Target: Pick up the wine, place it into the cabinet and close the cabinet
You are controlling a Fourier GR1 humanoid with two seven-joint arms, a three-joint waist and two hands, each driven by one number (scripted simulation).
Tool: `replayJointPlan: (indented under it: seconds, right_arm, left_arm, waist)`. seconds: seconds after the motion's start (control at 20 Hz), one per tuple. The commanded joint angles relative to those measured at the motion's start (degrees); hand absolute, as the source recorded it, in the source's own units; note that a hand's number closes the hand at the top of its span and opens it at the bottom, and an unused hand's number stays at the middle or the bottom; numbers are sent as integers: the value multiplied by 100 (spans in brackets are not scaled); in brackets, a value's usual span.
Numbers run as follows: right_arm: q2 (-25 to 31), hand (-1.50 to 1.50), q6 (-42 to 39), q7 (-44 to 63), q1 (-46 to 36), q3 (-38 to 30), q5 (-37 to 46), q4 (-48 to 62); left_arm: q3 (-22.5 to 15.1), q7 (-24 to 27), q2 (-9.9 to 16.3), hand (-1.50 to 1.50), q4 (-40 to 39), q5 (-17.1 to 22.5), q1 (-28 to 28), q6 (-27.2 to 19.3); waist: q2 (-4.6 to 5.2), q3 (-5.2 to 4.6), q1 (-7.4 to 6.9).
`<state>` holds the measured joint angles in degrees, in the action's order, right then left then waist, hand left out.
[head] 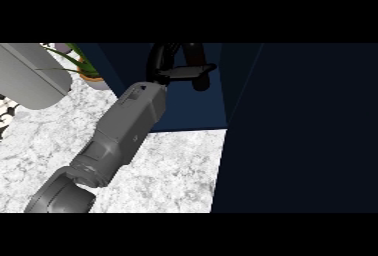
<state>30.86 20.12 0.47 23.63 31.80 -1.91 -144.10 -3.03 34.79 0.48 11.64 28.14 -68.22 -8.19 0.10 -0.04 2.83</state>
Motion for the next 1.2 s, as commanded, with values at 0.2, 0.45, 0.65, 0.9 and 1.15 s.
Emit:
replayJointPlan:
  seconds: [0.2,0.45,0.65,0.9,1.15]
  right_arm:
    - [158,-150,70,394,455,20,-108,-1229]
    - [235,-150,-1,376,447,-230,-335,-1182]
    - [166,-150,167,477,512,-97,-160,-1126]
    - [206,-150,103,340,444,-247,-268,-1065]
    - [163,-150,311,468,521,-165,-98,-1215]
  left_arm:
    - [-336,48,-47,-150,650,194,601,300]
    - [-746,-253,-48,-150,1415,544,1090,430]
    - [-1045,-520,-48,-150,2218,641,1665,612]
    - [-1493,-775,-48,-150,3243,742,2714,408]
    - [-2071,-775,1,-150,4409,587,3769,-67]
  waist:
    - [-58,0,-92]
    - [-95,3,-148]
    - [-125,-1,-323]
    - [-126,4,-426]
    - [-124,2,-402]
